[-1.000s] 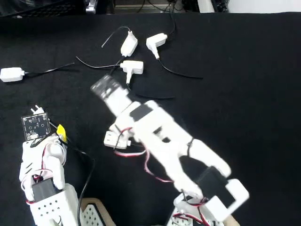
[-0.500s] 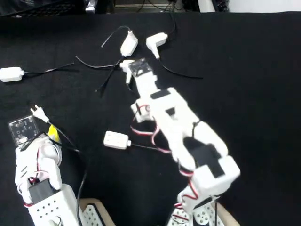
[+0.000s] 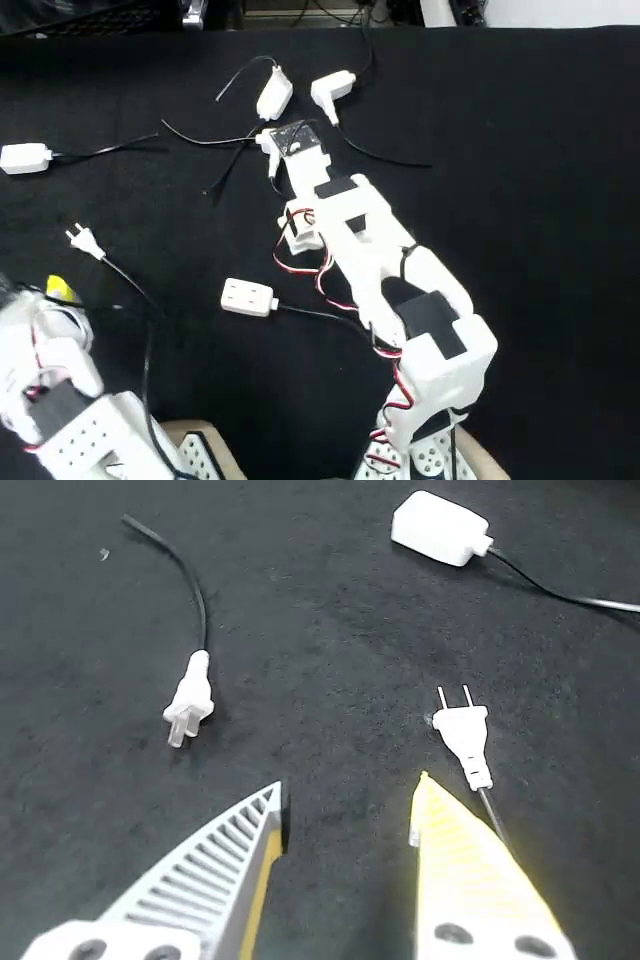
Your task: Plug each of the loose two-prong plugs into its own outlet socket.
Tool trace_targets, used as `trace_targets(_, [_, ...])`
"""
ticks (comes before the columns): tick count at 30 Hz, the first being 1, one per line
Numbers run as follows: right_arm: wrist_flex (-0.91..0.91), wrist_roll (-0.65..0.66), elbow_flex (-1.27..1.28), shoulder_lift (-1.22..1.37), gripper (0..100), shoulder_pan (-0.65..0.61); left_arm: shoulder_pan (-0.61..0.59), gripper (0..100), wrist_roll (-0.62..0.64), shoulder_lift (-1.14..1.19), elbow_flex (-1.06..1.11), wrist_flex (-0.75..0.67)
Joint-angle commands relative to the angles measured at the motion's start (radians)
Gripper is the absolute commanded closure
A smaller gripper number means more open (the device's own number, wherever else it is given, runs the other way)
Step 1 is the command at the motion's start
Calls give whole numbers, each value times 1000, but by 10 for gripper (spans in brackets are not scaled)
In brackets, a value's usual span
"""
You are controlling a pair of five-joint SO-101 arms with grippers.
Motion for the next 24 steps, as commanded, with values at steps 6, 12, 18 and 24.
trace_targets(6, [8,-6,-44,-5,688,11,-119,785,66,867,-648,71])
trace_targets(12, [5,-6,-47,-1,688,11,-180,786,-138,1220,-966,77])
trace_targets(18, [2,-8,-47,1,688,11,-183,787,-327,1462,-1152,72])
trace_targets(24, [0,-9,-47,1,688,9,-186,789,-373,1702,-1307,74])
